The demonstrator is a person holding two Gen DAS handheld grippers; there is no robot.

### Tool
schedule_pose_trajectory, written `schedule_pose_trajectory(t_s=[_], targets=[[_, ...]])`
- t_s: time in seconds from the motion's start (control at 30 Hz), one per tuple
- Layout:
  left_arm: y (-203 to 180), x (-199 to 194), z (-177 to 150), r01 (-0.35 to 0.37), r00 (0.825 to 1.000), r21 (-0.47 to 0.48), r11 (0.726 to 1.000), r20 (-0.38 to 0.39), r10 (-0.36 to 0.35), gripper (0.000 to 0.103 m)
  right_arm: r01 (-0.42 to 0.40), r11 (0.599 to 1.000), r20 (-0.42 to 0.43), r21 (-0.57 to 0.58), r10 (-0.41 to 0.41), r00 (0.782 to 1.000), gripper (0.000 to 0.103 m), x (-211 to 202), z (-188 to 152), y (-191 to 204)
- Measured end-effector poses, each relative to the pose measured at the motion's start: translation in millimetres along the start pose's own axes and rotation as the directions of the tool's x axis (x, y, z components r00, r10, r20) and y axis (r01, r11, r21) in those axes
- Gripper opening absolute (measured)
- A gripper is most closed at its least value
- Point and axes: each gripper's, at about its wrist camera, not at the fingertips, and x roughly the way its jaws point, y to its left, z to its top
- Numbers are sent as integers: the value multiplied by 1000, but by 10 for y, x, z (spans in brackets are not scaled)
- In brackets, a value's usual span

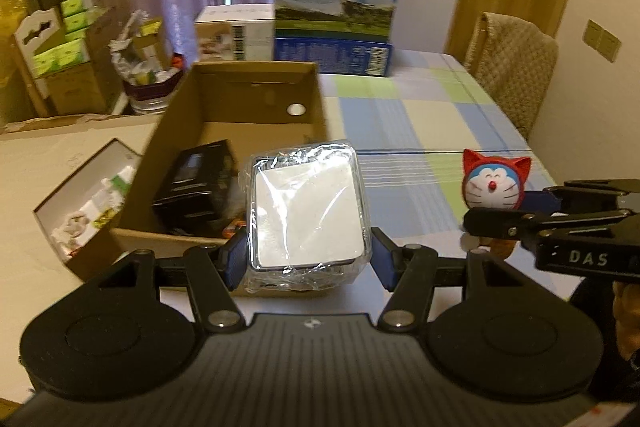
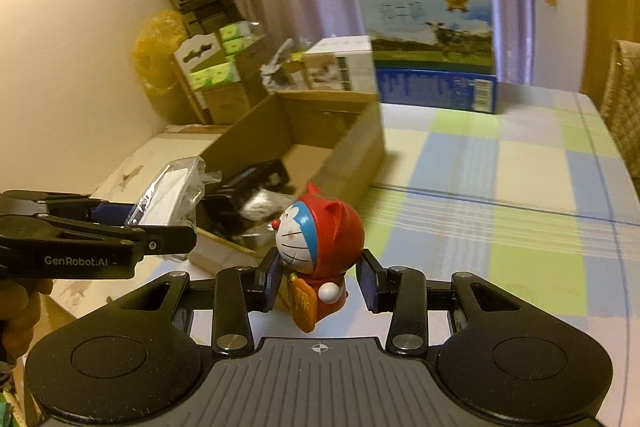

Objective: Organize objects
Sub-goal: 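Carry the plastic box with the left tool over the cardboard box while the right tool carries the figure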

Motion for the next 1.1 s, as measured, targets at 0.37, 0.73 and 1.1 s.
schedule_pose_trajectory(t_s=[0.37, 0.73, 1.1], targets=[[495, -95, 184, -79, 997, 14, 997, 16, 79, 57, -67, 996, -13, -60, 67, 998, 37, 384, 236, 415], [670, 89, 417, -75, 997, 43, 996, -2, 76, 57, -88, 993, -20, -81, 87, 996, 37, 714, 495, 586], [765, 287, 535, -62, 998, 65, 996, -23, 64, 57, -84, 993, -23, -79, 82, 996, 37, 922, 658, 555]])
